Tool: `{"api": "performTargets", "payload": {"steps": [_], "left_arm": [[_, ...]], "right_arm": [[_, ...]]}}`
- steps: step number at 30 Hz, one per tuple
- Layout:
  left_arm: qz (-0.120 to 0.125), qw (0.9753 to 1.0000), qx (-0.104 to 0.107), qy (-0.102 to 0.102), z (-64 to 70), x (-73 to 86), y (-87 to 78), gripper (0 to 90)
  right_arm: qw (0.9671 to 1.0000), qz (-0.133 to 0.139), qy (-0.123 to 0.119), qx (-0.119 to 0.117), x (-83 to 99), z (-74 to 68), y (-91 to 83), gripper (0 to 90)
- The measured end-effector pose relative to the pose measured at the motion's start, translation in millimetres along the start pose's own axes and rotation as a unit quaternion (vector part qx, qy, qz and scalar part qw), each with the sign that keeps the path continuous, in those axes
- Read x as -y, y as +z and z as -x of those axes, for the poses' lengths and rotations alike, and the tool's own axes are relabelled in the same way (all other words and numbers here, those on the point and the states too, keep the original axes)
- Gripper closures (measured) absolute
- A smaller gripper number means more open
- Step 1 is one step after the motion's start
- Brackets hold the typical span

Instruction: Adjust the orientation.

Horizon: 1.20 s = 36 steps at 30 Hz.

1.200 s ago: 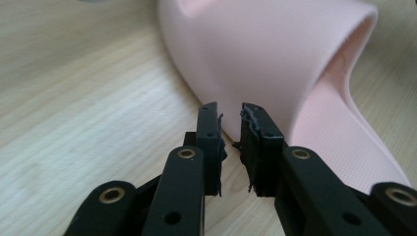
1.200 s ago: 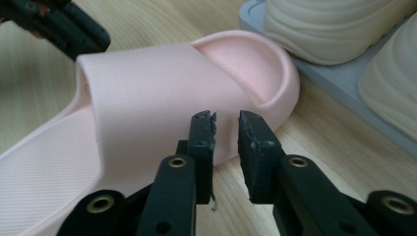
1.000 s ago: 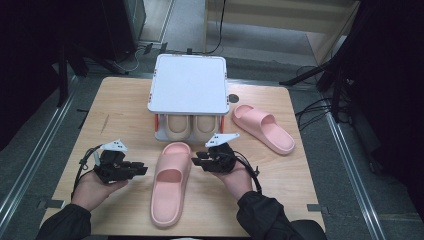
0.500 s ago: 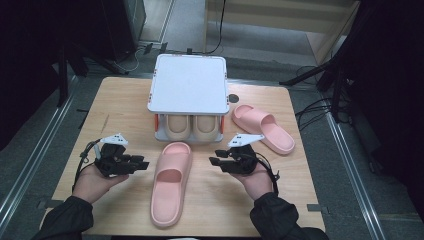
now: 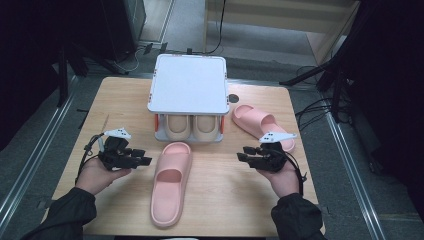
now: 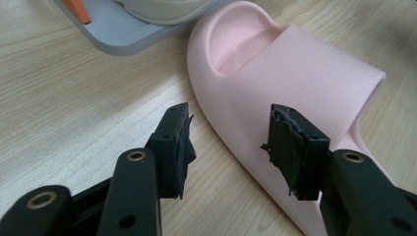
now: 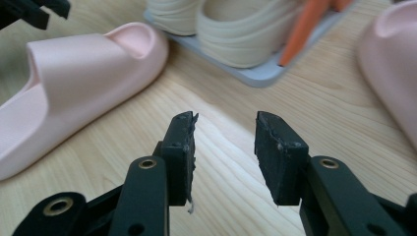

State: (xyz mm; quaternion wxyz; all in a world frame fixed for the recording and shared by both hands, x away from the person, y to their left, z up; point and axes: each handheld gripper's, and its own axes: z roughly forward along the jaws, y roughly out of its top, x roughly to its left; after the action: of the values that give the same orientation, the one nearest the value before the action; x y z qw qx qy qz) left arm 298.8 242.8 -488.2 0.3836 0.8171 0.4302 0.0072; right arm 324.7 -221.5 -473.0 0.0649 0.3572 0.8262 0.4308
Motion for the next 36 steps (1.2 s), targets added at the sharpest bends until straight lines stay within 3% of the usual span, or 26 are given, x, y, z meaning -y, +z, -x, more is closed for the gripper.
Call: {"api": "performTargets", "payload": {"steps": [1,3,10,17,24,30,36], "left_arm": [[0.000,1.0000,0.000,0.000,0.0,0.0,0.0,49.6],[-0.004,1.0000,0.003,0.000,-0.4,-1.6,1.5,49.1],[-0.011,0.9999,0.006,0.006,0.6,-3.3,5.6,48.4],[-0.011,0.9999,0.006,0.005,0.1,-2.4,4.0,48.0],[-0.013,0.9999,0.008,0.002,1.3,2.3,1.1,46.0],[-0.013,0.9999,0.007,0.006,4.3,5.2,-0.7,45.6],[-0.011,0.9999,0.006,-0.002,6.6,9.8,-2.4,45.2]], "right_arm": [[1.0000,0.000,0.000,0.000,0.0,0.0,0.0,60.0],[0.9999,0.001,0.010,0.013,4.5,15.3,-5.8,60.1],[0.9988,0.009,0.028,0.040,8.8,44.1,-13.6,60.0],[0.9974,0.011,0.030,0.064,5.4,66.9,-12.2,57.5],[0.9946,0.008,0.053,0.089,7.5,97.8,-8.1,54.0],[0.9941,0.000,0.055,0.094,3.6,107.1,0.9,52.0],[0.9940,-0.019,0.050,0.096,-1.5,112.9,15.4,50.8]]}}
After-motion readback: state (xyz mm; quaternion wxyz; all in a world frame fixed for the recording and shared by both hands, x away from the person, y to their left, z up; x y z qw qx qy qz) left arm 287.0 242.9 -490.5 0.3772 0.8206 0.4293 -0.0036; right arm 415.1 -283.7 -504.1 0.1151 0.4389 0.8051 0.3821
